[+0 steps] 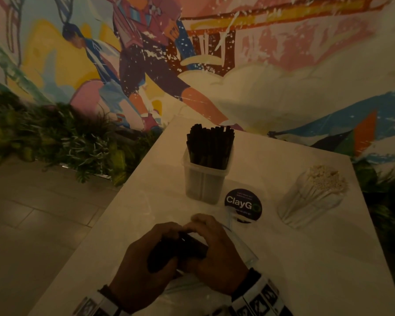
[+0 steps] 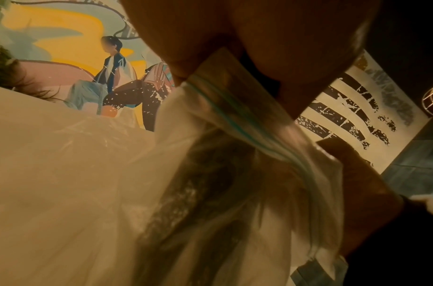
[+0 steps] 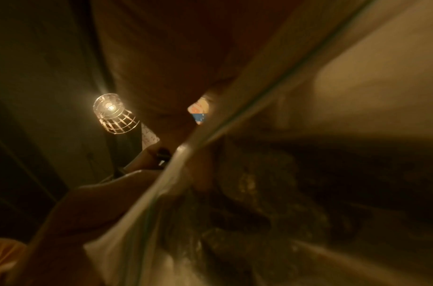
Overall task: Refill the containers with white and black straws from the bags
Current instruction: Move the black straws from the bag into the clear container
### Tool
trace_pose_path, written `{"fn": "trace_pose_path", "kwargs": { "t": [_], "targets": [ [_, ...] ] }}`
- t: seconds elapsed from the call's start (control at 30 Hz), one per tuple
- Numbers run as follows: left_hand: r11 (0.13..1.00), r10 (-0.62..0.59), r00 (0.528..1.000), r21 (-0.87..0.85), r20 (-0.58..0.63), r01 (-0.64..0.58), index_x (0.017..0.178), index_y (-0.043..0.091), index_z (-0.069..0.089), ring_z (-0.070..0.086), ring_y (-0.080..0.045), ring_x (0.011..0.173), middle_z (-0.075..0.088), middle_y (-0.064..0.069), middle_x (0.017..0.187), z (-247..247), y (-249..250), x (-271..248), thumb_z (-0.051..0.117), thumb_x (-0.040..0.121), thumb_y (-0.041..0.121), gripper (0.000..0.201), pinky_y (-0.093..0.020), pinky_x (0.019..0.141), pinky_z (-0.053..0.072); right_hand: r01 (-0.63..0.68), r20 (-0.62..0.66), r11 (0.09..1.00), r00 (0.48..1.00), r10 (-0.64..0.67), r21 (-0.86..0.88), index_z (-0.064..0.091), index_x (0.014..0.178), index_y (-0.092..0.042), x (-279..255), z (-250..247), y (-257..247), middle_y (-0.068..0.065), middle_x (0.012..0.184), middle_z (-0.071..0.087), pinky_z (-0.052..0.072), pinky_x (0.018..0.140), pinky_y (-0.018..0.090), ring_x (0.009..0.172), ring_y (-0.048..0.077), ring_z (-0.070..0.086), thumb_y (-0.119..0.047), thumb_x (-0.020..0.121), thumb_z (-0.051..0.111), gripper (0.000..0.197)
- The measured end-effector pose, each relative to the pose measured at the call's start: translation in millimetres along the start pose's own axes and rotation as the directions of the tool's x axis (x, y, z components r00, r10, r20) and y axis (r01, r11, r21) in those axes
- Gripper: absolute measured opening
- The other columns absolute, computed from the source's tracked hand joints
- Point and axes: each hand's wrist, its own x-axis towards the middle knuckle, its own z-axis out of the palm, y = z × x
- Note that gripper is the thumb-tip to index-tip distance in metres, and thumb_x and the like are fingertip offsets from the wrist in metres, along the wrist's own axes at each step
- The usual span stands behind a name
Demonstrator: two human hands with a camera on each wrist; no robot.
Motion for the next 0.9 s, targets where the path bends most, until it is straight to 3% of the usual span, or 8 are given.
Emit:
{"fn": "trace_pose_path", "kwargs": {
  "t": [0.17, 0.33, 0.43, 0.5, 0.63, 0.73, 0.8, 0.9],
  "targets": [
    [1.0, -0.006, 1.0, -0.018, 0.006, 0.006, 0.106, 0.042, 0.06, 0.067, -0.007, 0.096, 0.067, 0.015, 0.106, -1.9, -5.0, -2.5, 0.066, 0.07, 0.018, 0.044, -0.022, 0.08, 0.055, -0.089, 0.082, 0.991, 0.993, 0.081, 0.096, 0.045, 0.114, -0.047, 5.3, -7.7, -0.2, -0.017, 0.109, 0.058, 0.044, 0.087, 0.014, 0.101, -0.001, 0.054, -0.048, 0.063, 0.077, 0.06],
    [1.0, -0.01, 1.0, -0.029, 0.02, 0.011, 0.099, 0.041, 0.063, 0.068, -0.009, 0.091, 0.069, 0.013, 0.099, -3.5, -4.9, -2.7, 0.063, 0.069, 0.025, 0.034, -0.029, 0.074, 0.057, 0.005, 0.064, 0.999, 0.998, -0.008, 0.049, 0.064, 0.096, -0.017, 7.6, -0.9, 9.6, -0.003, 0.101, 0.056, 0.042, 0.078, 0.017, 0.091, 0.007, 0.053, -0.055, 0.061, 0.071, 0.052],
    [1.0, 0.002, 1.0, -0.026, 0.028, -0.001, 0.097, 0.041, 0.064, 0.067, -0.012, 0.091, 0.067, 0.012, 0.1, -3.9, -2.6, -2.3, 0.063, 0.069, 0.022, 0.034, -0.031, 0.073, 0.057, -0.038, 0.079, 0.992, 0.996, 0.029, 0.12, 0.063, 0.098, -0.02, 7.5, 0.9, 11.4, -0.01, 0.109, 0.059, 0.041, 0.08, 0.01, 0.098, 0.001, 0.055, -0.053, 0.061, 0.073, 0.051],
    [1.0, 0.03, 0.999, -0.009, 0.031, -0.029, 0.096, 0.04, 0.065, 0.067, -0.013, 0.094, 0.067, 0.011, 0.1, -4.3, -1.4, -1.7, 0.065, 0.069, 0.015, 0.036, -0.03, 0.076, 0.055, -0.07, 0.101, 0.987, 0.993, 0.055, 0.146, 0.063, 0.097, -0.023, 7.8, -2.6, 8.7, -0.014, 0.099, 0.062, 0.043, 0.076, 0.011, 0.09, -0.002, 0.057, -0.046, 0.063, 0.079, 0.044],
    [0.998, 0.062, 0.998, 0.007, 0.033, -0.062, 0.097, 0.037, 0.066, 0.067, -0.015, 0.095, 0.068, 0.009, 0.101, -2.8, -2.3, -1.2, 0.068, 0.068, -0.002, 0.049, -0.034, 0.077, 0.055, -0.09, 0.133, 0.983, 0.989, 0.069, 0.162, 0.057, 0.109, -0.023, 9.9, -9.7, 6.4, -0.008, 0.099, 0.061, 0.045, 0.074, 0.009, 0.084, -0.007, 0.056, -0.025, 0.067, 0.084, 0.05],
    [0.997, 0.072, 0.997, -0.002, 0.023, -0.072, 0.095, 0.035, 0.067, 0.068, -0.016, 0.093, 0.068, 0.009, 0.1, -2.0, -2.7, -0.5, 0.069, 0.067, -0.006, 0.051, -0.035, 0.075, 0.056, -0.1, 0.174, 0.982, 0.982, 0.072, 0.158, 0.056, 0.118, -0.024, 13.0, -11.2, 7.8, -0.001, 0.11, 0.058, 0.048, 0.085, 0.019, 0.093, 0.002, 0.056, -0.021, 0.067, 0.084, 0.058],
    [0.997, 0.082, 0.996, 0.004, 0.024, -0.082, 0.092, 0.034, 0.067, 0.068, -0.015, 0.09, 0.067, 0.009, 0.097, -1.1, -4.2, -0.3, 0.071, 0.066, -0.007, 0.049, -0.035, 0.072, 0.056, -0.09, 0.204, 0.99, 0.977, 0.067, 0.106, 0.059, 0.113, -0.023, 13.9, -9.3, 11.0, -0.002, 0.113, 0.057, 0.047, 0.088, 0.024, 0.101, 0.009, 0.055, -0.023, 0.069, 0.082, 0.05],
    [0.997, 0.074, 0.997, -0.004, 0.023, -0.074, 0.092, 0.036, 0.067, 0.068, -0.013, 0.088, 0.066, 0.012, 0.097, -1.5, -5.3, 0.0, 0.071, 0.067, 0.001, 0.043, -0.03, 0.071, 0.056, -0.16, 0.231, 0.966, 0.966, 0.112, 0.201, 0.053, 0.108, -0.019, 14.9, -9.2, 9.5, -0.001, 0.112, 0.061, 0.053, 0.086, 0.037, 0.1, 0.016, 0.061, -0.024, 0.065, 0.081, 0.051]
  ]
}}
